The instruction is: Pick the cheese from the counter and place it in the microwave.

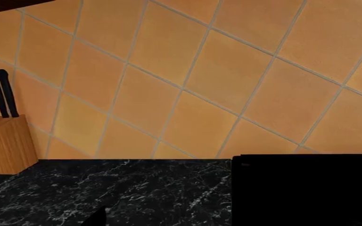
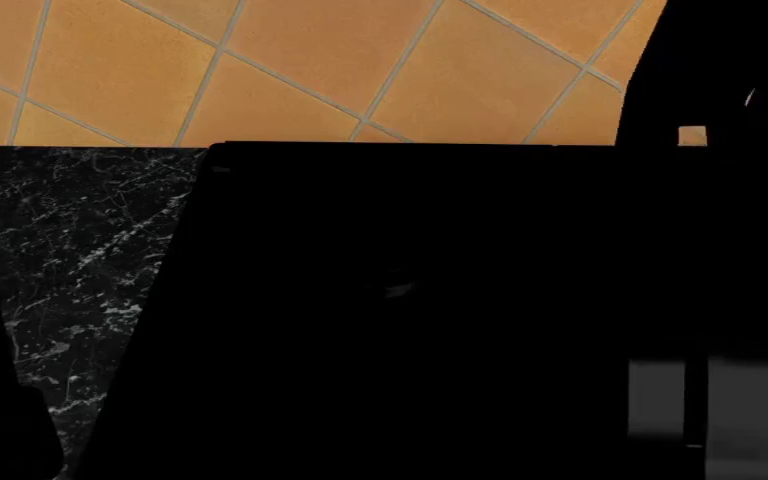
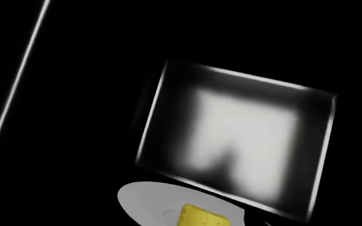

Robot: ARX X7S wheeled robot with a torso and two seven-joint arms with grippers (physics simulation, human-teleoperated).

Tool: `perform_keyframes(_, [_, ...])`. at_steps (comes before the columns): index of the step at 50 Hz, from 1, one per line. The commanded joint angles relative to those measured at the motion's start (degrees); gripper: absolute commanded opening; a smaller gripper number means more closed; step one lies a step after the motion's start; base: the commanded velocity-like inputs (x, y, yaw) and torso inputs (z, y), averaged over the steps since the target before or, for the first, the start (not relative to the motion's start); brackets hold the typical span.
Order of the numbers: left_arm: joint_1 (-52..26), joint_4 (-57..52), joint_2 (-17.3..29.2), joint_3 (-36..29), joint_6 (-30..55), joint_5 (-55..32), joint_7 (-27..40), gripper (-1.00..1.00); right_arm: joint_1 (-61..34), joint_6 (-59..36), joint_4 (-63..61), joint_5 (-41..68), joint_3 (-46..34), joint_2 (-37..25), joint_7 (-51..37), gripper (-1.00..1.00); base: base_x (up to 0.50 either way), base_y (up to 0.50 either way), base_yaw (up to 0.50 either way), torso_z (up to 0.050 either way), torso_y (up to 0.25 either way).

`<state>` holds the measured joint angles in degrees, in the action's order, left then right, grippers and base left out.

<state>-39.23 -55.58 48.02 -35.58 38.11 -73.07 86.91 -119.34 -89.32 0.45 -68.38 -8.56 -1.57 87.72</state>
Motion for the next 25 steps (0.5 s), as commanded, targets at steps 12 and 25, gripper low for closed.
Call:
perform_keyframes(12, [0.79,-0.06,-0.76,1.96,-2.19,-1.58,-3.25,1.0,17.57,-0.68,-18.44,-2.04,2.62,1.57,2.27,1.0,0.0,0.0,0.0,0.0,0.0])
perform_keyframes(25, [0.32,0.05,-1.2,1.76,-1.84,-1.83,-3.36,1.0,17.57,-0.68,-18.44,-2.04,2.62,1.57,2.27,1.0,0.0,0.0,0.0,0.0,0.0])
